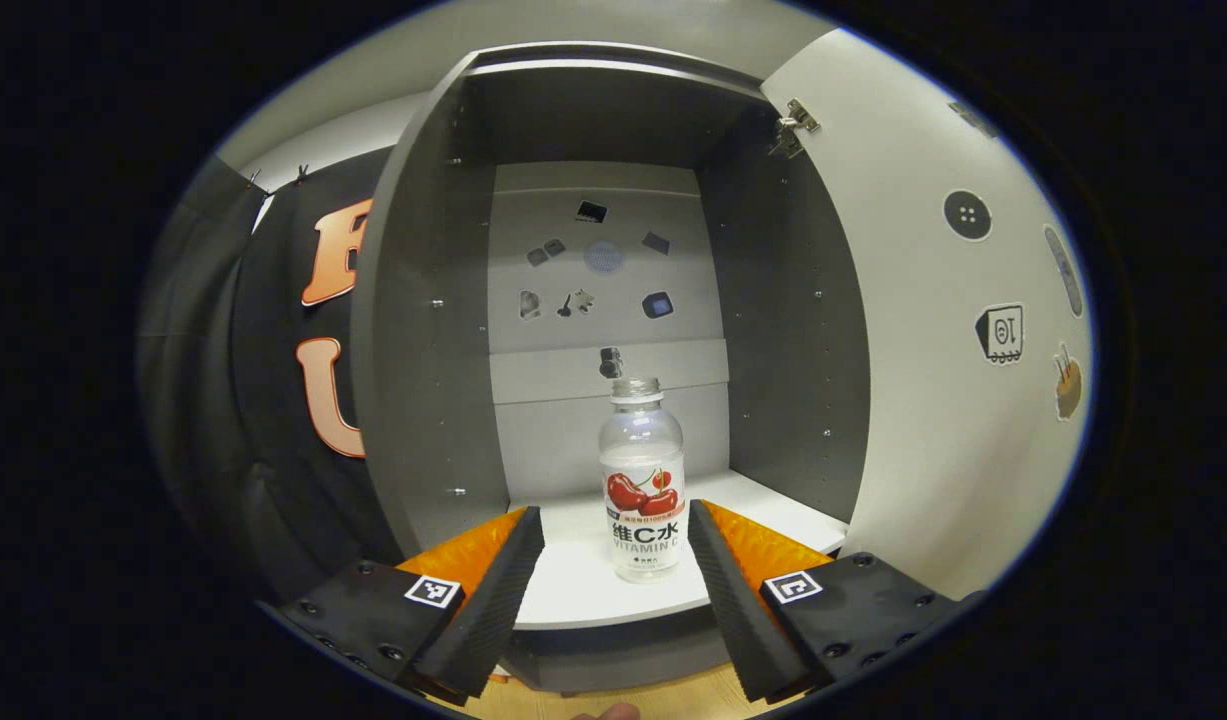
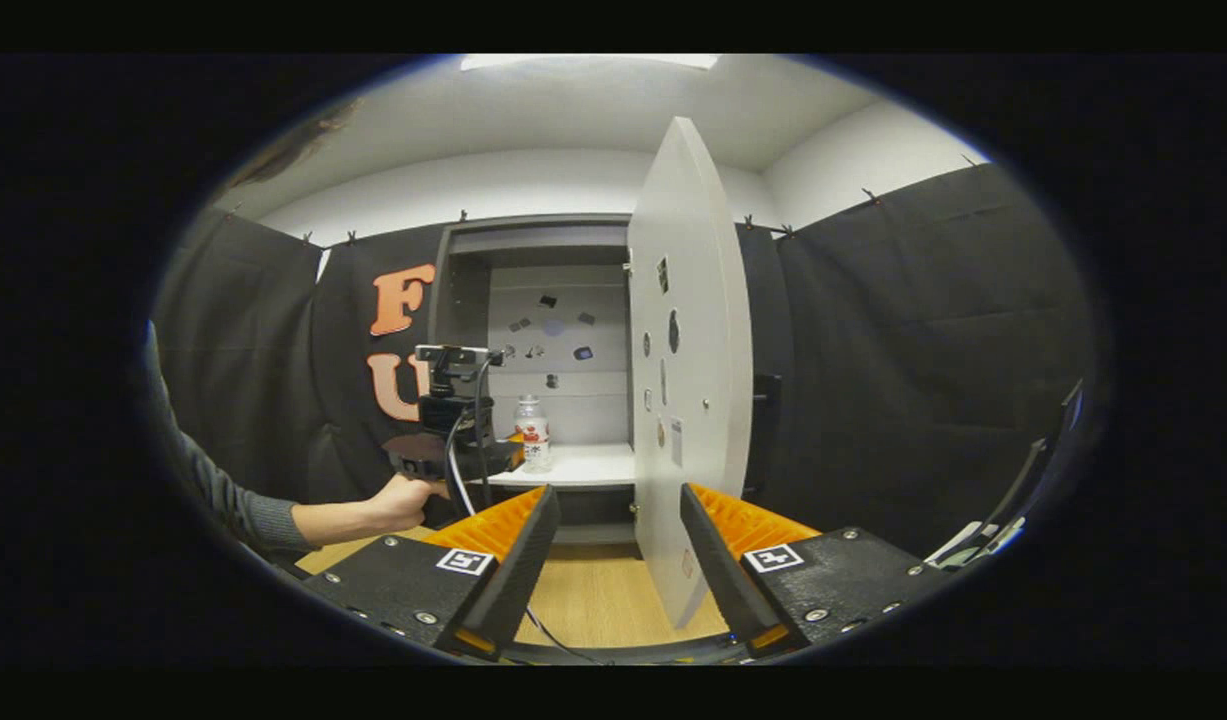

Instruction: Open the cabinet door with the right hand, grasp the bottle in the cabinet with the left hand and place it on the coaster, then close the cabinet door with the right hand.

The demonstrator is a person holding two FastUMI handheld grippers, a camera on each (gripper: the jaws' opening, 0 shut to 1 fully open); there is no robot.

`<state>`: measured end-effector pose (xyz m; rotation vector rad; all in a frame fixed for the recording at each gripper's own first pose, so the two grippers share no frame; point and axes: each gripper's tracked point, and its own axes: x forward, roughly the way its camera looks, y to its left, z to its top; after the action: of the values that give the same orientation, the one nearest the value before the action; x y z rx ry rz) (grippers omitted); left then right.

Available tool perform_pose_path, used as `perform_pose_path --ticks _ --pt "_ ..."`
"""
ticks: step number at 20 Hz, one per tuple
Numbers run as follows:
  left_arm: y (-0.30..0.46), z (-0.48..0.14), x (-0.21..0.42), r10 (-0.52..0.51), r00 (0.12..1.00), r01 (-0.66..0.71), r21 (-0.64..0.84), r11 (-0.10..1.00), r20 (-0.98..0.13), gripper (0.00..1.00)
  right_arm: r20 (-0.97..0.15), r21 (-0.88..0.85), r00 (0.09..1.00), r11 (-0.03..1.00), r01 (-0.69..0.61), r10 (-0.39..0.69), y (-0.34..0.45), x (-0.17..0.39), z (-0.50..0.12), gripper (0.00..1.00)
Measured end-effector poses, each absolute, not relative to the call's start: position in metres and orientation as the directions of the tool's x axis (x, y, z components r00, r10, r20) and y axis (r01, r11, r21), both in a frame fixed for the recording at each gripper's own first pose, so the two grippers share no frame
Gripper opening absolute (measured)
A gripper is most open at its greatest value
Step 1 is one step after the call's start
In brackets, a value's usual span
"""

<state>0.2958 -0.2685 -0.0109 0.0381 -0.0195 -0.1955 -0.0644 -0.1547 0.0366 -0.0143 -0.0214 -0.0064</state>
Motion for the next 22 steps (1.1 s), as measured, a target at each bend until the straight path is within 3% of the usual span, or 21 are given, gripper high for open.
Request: perform_pose_path --ticks 1,4,8,9,14,15,16,17,19,20,22 --pt "-0.272 -0.011 0.305 -0.195 0.981 0.194 0.046 0.980 0.018 0.95 0.021 -0.009 1.000 1.000 0.008 -0.007 -0.154 -0.061 0.037 0.80" --pt "-0.279 -0.010 0.331 -0.187 0.982 0.185 0.072 0.980 0.035 0.94 0.011 -0.004 1.000 1.000 0.012 -0.012 -0.156 -0.053 0.035 0.72" --pt "-0.291 -0.019 0.360 -0.188 0.982 0.186 0.072 0.980 0.018 0.96 -0.004 -0.014 1.000 1.000 0.012 -0.012 -0.155 -0.045 0.034 0.76" --pt "-0.292 -0.018 0.366 -0.184 0.983 0.181 0.076 0.980 0.027 0.96 -0.009 -0.018 1.000 1.000 0.013 -0.013 -0.156 -0.043 0.033 0.72" --pt "-0.303 -0.018 0.390 -0.181 0.983 0.177 0.082 0.981 0.033 0.95 -0.026 -0.017 1.000 1.000 0.011 -0.011 -0.158 -0.036 0.031 0.72" --pt "-0.304 -0.019 0.395 -0.181 0.983 0.178 0.086 0.980 0.031 0.95 -0.030 -0.018 0.999 1.000 0.012 -0.012 -0.159 -0.034 0.031 0.76" --pt "-0.306 -0.020 0.400 -0.178 0.984 0.175 0.085 0.981 0.027 0.94 -0.036 -0.019 0.999 1.000 0.012 -0.013 -0.160 -0.034 0.030 0.72" --pt "-0.308 -0.022 0.404 -0.179 0.984 0.177 0.083 0.981 0.019 0.96 -0.043 -0.020 0.999 1.000 0.013 -0.014 -0.162 -0.033 0.029 0.77" --pt "-0.309 -0.023 0.410 -0.168 0.986 0.166 0.081 0.983 0.016 0.96 -0.049 -0.022 0.999 1.000 0.013 -0.014 -0.164 -0.033 0.029 0.77" --pt "-0.309 -0.023 0.409 -0.166 0.986 0.164 0.076 0.983 0.012 0.87 -0.050 -0.020 0.999 1.000 0.009 -0.010 -0.164 -0.033 0.029 0.77" --pt "-0.310 -0.023 0.404 -0.169 0.986 0.169 0.067 0.983 0.006 0.87 -0.050 -0.015 0.999 1.000 0.004 -0.005 -0.167 -0.034 0.029 0.77"
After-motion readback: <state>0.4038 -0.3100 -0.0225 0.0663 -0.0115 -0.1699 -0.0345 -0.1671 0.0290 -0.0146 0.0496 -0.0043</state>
